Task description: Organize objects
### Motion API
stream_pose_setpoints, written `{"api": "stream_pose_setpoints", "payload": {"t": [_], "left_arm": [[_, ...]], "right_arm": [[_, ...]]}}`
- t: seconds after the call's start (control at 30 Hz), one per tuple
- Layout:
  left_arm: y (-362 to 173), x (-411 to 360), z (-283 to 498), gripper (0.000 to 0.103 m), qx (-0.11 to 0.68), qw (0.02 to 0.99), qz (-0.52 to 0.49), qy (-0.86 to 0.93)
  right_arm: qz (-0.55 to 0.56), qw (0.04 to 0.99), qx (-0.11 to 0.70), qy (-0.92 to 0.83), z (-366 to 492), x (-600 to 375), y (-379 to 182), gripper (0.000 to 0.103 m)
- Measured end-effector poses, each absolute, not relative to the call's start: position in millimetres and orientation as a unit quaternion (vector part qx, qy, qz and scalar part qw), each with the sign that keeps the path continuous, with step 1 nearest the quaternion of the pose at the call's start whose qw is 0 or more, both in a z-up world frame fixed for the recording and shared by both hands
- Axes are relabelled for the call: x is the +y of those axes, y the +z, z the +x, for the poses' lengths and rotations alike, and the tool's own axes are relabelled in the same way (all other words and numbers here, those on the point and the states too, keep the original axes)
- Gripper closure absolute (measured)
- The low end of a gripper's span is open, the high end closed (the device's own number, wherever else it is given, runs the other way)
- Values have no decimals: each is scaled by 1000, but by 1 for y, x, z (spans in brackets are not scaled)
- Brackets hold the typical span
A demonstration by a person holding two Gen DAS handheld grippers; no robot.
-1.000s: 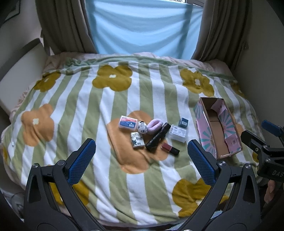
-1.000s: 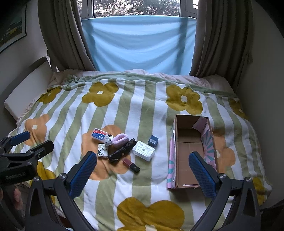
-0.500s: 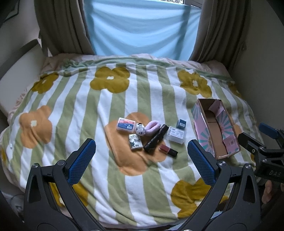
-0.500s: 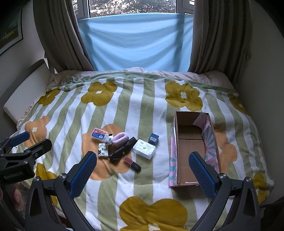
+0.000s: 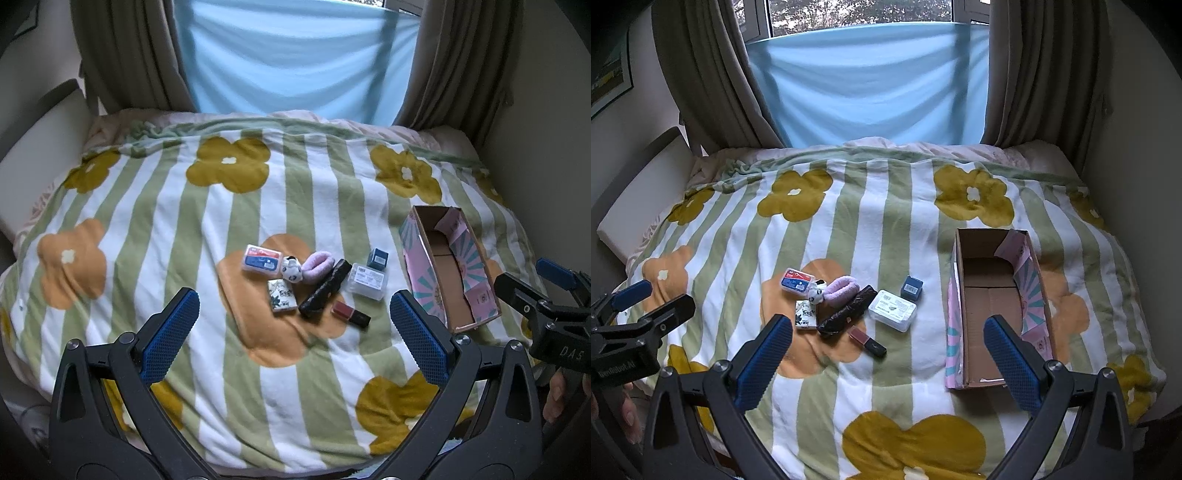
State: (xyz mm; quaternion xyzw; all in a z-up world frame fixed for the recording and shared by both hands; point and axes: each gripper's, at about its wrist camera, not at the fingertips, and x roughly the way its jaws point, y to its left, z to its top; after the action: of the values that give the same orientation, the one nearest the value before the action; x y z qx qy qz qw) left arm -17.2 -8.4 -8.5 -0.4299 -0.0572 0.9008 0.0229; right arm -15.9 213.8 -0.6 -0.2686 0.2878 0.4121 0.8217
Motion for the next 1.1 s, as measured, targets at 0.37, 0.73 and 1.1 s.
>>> {"api": "stream_pose_setpoints", "payload": {"t": [0.37, 0.73, 1.1], "left_arm": [[-12, -15, -27, 1, -71, 16, -433, 899], [-22, -18, -32, 1, -85, 7, -442, 893], [-62, -21, -54, 1, -115, -31, -482, 868]], "right_arm": [[-262, 825, 297, 402, -13, 221, -5, 1], [-254, 823, 329, 387, 6, 232, -17, 1], [-264, 799, 388, 374, 53, 256, -50, 0]]}}
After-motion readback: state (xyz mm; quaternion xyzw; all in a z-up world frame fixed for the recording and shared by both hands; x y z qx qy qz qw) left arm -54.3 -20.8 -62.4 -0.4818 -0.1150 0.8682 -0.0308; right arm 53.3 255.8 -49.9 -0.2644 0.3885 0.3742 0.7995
